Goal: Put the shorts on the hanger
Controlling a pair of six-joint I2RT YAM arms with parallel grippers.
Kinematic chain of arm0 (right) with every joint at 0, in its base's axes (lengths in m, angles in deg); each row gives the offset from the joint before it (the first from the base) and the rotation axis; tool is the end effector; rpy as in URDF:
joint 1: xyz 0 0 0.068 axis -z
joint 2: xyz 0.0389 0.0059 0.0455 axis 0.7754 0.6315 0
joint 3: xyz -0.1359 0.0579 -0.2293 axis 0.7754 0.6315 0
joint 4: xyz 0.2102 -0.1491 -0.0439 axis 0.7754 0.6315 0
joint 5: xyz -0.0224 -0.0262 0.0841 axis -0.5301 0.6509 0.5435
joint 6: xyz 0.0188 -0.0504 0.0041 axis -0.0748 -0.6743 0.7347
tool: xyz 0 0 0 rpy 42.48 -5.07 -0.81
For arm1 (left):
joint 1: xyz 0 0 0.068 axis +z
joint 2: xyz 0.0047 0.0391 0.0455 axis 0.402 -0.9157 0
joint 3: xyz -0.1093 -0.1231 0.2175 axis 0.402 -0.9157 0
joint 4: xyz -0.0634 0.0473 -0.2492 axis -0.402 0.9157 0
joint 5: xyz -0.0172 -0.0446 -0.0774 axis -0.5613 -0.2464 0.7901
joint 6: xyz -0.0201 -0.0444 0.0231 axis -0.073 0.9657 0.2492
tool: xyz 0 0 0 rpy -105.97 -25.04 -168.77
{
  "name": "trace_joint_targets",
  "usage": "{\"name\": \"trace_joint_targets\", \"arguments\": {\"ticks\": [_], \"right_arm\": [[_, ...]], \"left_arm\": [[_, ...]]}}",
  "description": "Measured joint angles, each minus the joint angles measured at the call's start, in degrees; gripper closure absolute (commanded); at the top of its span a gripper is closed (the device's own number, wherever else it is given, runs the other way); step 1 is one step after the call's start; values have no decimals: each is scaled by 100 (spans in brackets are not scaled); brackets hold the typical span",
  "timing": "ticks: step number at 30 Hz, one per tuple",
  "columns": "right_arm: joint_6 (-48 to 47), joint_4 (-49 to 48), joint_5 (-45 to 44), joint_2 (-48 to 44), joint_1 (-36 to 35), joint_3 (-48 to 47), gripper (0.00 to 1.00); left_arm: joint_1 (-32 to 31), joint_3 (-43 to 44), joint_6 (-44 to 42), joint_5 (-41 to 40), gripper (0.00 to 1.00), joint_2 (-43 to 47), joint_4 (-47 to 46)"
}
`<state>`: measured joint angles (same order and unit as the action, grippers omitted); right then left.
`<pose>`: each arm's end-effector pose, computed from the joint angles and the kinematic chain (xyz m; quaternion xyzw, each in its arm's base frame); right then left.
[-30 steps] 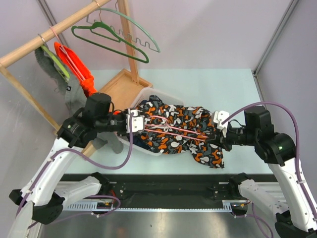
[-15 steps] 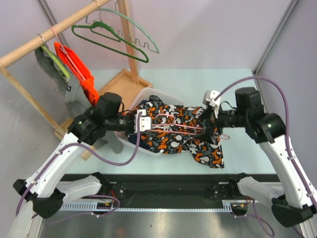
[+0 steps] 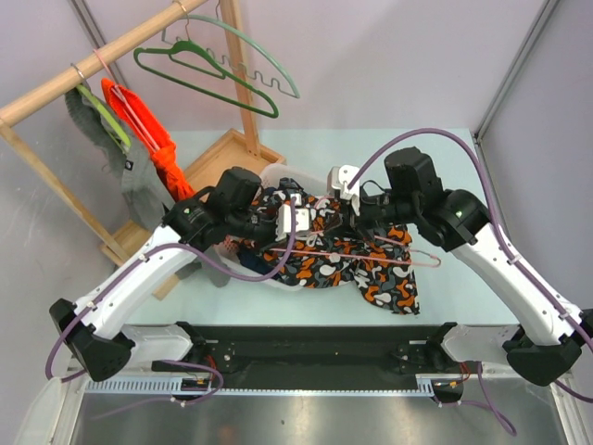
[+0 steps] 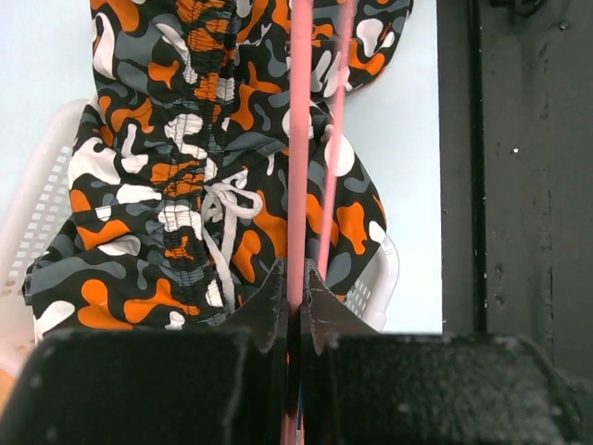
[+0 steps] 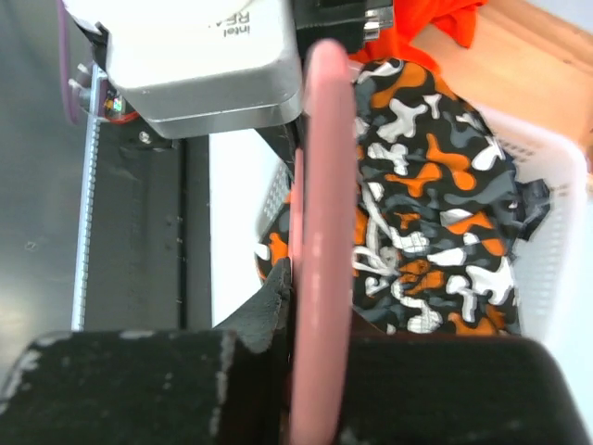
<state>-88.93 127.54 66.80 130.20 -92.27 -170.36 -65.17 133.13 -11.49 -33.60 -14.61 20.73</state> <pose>0.1621 0.1722 0.4364 -0.6010 0.5813 0.3337 0.4353 0.1688 -0.1747 0.3735 0.6609 0.5988 -0.2612 0.3693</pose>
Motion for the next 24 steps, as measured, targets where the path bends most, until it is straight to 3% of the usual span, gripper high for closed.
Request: {"name": "trace_joint_targets", "arguments": {"ticks": [2,3,5,13,18,24], "right_arm": [[-94,-4,-61,-11,-7,2,100],[-149,-13,-101,-24,-9,11,100],[-293,-2,-216,-109,26,90,100],[-905,452,-407,-590,964,293,100],[-1311,702,-407,-1064,1051,494,100],[-1563,761,-385,-1196,960,632,100]], "left_arm": [[7,4,39,-31,68,0,-2],[20,4,50,-28,45,0,-4],[109,26,92,4,37,2,-24],[1283,87,-232,-107,37,66,-81],[1049,-570,-828,-693,33,400,-254],[610,-1259,-1222,-1486,38,476,-529]]}}
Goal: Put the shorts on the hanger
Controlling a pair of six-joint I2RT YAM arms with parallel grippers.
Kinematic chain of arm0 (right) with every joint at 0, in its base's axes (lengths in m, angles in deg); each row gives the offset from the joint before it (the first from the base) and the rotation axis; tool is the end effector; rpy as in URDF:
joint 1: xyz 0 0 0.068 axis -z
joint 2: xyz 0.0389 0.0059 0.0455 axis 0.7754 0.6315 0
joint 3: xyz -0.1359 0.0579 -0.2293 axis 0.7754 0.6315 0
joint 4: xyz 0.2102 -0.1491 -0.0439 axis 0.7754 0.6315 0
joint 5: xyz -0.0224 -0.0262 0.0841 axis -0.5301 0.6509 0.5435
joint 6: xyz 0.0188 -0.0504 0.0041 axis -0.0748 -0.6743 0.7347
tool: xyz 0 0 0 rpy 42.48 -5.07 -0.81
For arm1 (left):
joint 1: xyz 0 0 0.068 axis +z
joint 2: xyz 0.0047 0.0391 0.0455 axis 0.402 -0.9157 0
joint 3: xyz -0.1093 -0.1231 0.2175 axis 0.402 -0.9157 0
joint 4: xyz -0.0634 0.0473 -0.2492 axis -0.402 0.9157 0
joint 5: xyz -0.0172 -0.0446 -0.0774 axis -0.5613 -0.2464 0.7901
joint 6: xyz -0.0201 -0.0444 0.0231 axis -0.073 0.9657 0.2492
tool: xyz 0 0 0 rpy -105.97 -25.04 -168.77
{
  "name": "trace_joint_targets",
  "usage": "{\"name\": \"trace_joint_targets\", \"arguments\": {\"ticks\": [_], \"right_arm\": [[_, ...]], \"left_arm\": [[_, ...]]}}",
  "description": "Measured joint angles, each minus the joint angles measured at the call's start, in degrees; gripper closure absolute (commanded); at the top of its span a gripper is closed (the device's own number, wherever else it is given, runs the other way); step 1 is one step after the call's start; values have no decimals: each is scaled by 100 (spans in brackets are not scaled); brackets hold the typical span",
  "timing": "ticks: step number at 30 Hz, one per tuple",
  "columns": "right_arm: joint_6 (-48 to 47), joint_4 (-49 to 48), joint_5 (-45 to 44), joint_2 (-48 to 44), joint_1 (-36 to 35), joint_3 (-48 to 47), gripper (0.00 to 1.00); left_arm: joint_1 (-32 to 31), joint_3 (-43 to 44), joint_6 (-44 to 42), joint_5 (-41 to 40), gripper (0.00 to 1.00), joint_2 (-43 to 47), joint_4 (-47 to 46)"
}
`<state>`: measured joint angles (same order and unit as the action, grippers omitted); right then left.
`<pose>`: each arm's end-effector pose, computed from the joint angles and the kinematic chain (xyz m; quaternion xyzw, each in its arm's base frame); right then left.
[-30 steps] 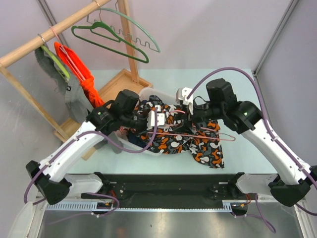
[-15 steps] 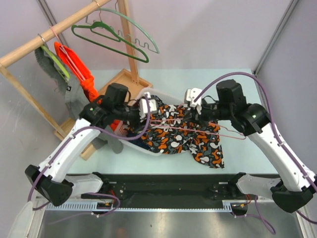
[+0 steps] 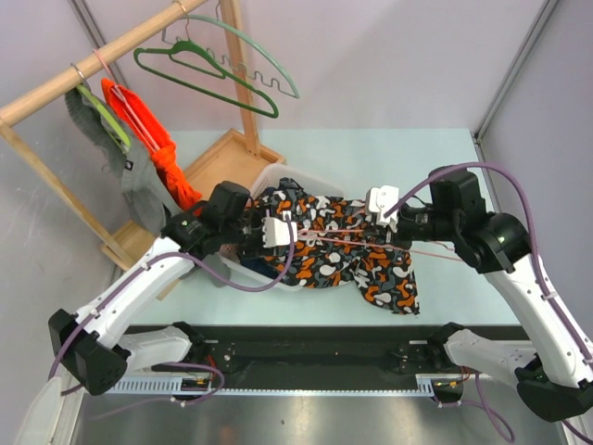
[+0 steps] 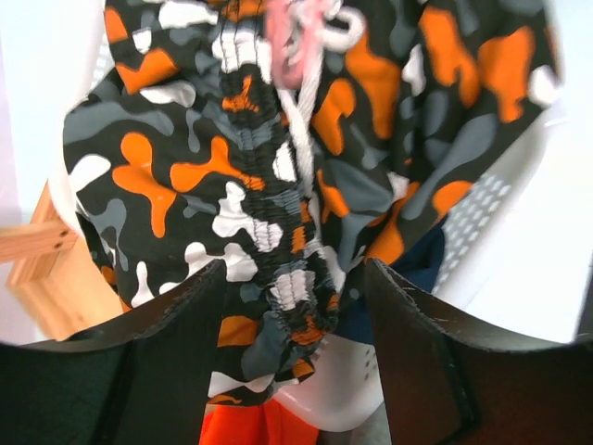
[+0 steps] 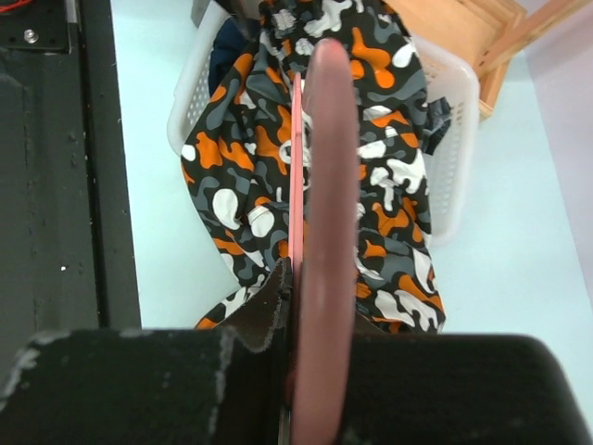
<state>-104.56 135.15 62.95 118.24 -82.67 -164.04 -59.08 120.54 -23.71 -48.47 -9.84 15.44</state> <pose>0.1356 0.1076 0.4293 -0.6252 0.5748 0.2064 0.4859 0.1817 -0.1422 0.3260 0.6780 0.6234 -0.0863 0.3798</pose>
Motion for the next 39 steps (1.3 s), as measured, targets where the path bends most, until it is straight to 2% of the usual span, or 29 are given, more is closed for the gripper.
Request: {"name": "trace_joint_targets", "arguments": {"ticks": [4,5,7,8,12,17,25,33,39], "right_arm": [[-57,-61,-28,26,-186,181,100],[-81,-105,-44,26,-232,243,100],[-90,-221,-85,26,-319,365,100],[-92,-275,-116,28,-348,409,100],[-90,-538,-273,37,-476,538,100],[-87,-940,-494,42,-662,708,100],[-79,-1569,-863,179,-1084,831,100],[70,-2411,-1519,254,-1119,1102,100],[74,-2802,-1569,382,-1123,1207,100]], "left_arm": [[-90,-133,-122,-468,53,-87,-271],[-94,-142,-127,-527,62,-101,-297],[-101,-149,-195,-654,71,-144,-361],[-105,-149,-223,-699,80,-170,-382],[-111,-149,-306,-844,99,-229,-396],[-114,-28,-273,-863,100,-262,-387],[-70,990,157,-776,100,-553,-254],[-55,1283,295,-684,100,-621,-59],[-48,1805,470,-579,100,-931,109]]}}
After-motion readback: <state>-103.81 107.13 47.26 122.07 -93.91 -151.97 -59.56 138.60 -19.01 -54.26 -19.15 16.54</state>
